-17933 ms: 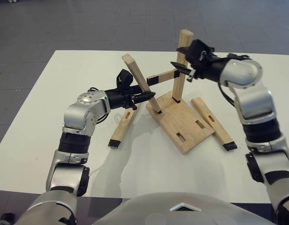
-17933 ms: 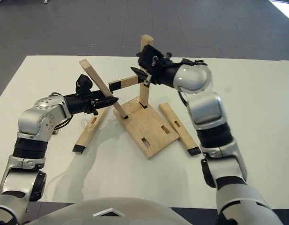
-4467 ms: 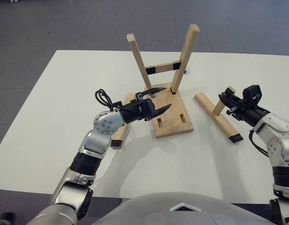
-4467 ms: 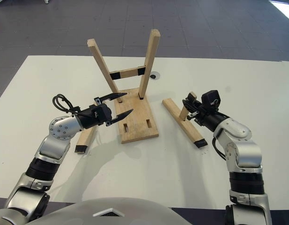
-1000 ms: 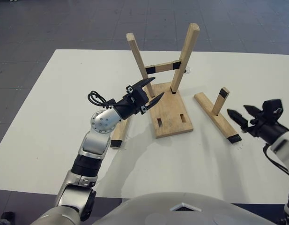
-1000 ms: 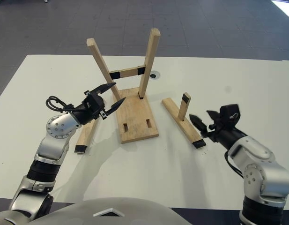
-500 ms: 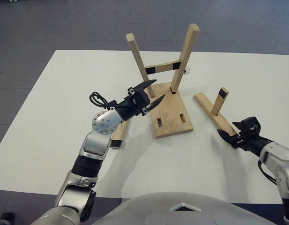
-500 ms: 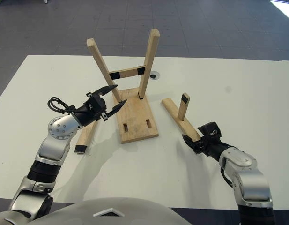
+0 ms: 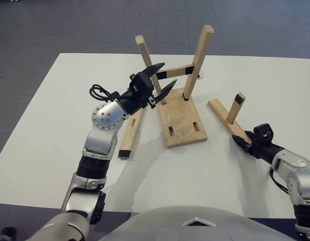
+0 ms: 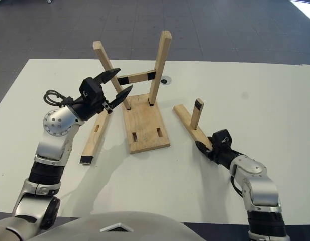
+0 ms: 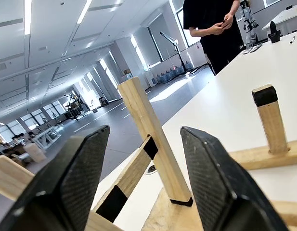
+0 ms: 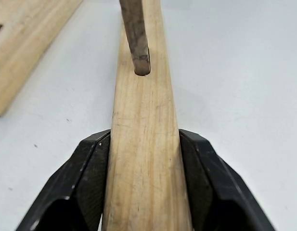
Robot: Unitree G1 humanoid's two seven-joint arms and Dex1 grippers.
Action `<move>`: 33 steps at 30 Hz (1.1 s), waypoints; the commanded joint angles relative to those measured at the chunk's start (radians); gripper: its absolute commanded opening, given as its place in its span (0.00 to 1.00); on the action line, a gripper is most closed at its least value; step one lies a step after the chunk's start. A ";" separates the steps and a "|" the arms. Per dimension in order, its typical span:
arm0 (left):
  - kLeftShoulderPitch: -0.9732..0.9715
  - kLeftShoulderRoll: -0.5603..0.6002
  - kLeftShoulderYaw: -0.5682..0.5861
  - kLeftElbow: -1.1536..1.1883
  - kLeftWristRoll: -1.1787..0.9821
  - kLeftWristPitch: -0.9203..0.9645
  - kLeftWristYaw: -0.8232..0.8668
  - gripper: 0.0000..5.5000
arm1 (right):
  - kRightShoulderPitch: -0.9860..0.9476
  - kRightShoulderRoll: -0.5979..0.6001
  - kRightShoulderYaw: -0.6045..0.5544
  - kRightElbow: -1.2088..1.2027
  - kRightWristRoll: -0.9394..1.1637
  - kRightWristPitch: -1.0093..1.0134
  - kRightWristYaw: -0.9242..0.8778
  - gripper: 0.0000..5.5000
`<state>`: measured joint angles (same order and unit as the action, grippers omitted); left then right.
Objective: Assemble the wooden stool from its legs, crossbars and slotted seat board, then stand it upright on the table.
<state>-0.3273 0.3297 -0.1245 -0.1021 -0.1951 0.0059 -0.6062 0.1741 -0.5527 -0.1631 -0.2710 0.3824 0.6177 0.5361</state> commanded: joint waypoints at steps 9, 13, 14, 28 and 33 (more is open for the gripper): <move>-0.083 -0.078 0.138 -0.165 -0.427 0.433 0.051 0.50 | -0.350 0.014 -0.290 -0.188 0.536 0.208 -0.023 0.37; -0.101 -0.088 0.195 -0.232 -0.772 0.698 0.082 0.59 | -0.380 -0.008 -0.315 -0.189 0.794 0.273 0.012 0.37; -0.105 -0.091 0.208 -0.238 -0.845 0.742 0.096 0.61 | -0.386 -0.010 -0.303 -0.183 0.832 0.283 0.018 0.37; -0.230 -0.024 0.267 -0.021 -1.269 1.048 0.144 0.84 | -0.521 -0.056 -0.120 -0.017 0.962 0.370 0.240 0.37; -0.266 -0.046 0.261 -0.005 -1.272 1.054 0.135 0.90 | -0.546 -0.048 -0.087 -0.031 0.969 0.379 0.243 0.37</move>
<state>-0.5658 0.2890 0.1460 -0.1118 -1.4596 1.0498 -0.4739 -0.3430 -0.5972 -0.2586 -0.2853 1.3385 0.9877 0.7770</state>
